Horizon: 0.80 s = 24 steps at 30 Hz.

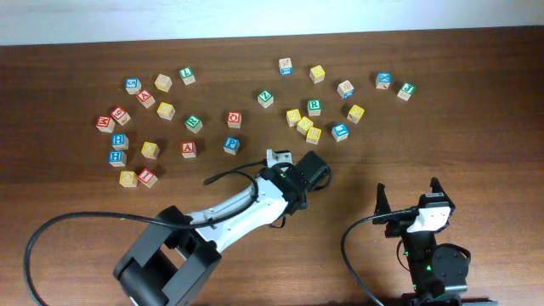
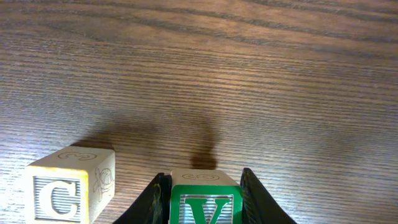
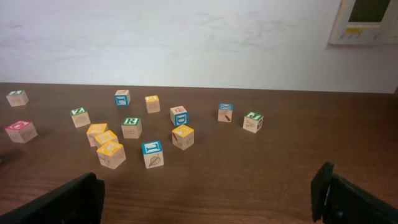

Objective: Spell out CVPR
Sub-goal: 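Place the green V block right of the yellow C block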

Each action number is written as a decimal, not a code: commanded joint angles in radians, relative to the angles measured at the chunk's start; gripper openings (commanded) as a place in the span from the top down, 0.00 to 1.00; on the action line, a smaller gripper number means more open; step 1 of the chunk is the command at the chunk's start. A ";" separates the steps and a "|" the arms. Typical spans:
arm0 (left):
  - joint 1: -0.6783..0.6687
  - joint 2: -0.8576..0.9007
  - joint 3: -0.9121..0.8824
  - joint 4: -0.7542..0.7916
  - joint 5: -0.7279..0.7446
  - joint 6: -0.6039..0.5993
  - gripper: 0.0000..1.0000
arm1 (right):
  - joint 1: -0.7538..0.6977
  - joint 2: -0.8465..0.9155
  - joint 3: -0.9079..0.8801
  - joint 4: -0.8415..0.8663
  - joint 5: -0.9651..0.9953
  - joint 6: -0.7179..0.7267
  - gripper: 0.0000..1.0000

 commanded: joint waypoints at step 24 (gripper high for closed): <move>0.051 0.010 -0.042 0.023 -0.013 0.034 0.71 | -0.002 -0.006 -0.005 -0.005 0.005 0.011 0.02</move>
